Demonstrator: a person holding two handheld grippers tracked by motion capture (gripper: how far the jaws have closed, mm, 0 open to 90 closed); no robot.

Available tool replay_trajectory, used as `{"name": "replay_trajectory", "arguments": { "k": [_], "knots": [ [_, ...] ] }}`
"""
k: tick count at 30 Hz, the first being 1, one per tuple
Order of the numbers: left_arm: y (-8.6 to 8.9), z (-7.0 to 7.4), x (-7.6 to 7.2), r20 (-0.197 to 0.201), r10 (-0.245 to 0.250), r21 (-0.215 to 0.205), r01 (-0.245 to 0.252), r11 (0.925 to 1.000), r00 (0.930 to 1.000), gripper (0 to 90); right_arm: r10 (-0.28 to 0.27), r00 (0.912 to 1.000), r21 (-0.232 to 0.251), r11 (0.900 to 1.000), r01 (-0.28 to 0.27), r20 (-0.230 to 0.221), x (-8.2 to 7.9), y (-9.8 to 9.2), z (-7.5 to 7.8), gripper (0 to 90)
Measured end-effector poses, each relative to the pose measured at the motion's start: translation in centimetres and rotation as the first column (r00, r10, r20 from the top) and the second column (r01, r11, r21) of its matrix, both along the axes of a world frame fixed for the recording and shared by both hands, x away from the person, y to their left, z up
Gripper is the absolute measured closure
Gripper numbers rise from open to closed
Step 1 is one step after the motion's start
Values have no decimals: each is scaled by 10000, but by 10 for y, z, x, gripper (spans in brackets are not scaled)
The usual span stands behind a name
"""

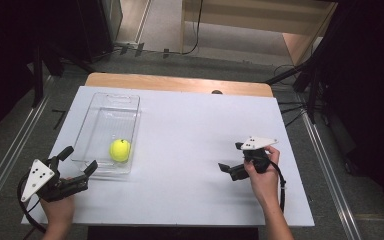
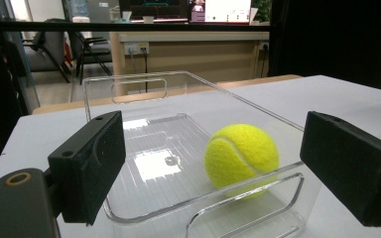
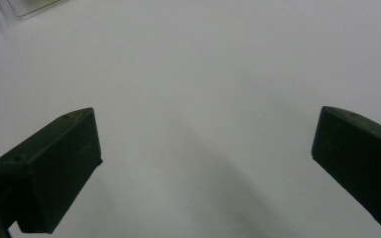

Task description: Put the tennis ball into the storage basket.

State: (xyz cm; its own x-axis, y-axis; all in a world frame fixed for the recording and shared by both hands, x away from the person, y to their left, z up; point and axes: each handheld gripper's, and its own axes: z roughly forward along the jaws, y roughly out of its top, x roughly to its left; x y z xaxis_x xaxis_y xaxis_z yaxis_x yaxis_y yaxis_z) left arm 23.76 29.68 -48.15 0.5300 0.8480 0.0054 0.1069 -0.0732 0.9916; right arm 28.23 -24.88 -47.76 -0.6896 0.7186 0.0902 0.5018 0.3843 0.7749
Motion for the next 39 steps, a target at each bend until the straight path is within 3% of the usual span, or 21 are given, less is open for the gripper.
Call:
{"name": "replay_trajectory", "arguments": {
  "k": [15, 39],
  "knots": [
    [0, 0, 0, -7, 17, 24, -17, 10000, 10000, 111, -522, 9974, 351, 9981, 504, 499, -17, -25, -8, 0],
    [0, 0, 0, 15, 16, 11, -16, 10000, 10000, 111, -1158, 9898, 1232, 9868, 1051, 835, -37, -56, -19, 0]
  ]
}}
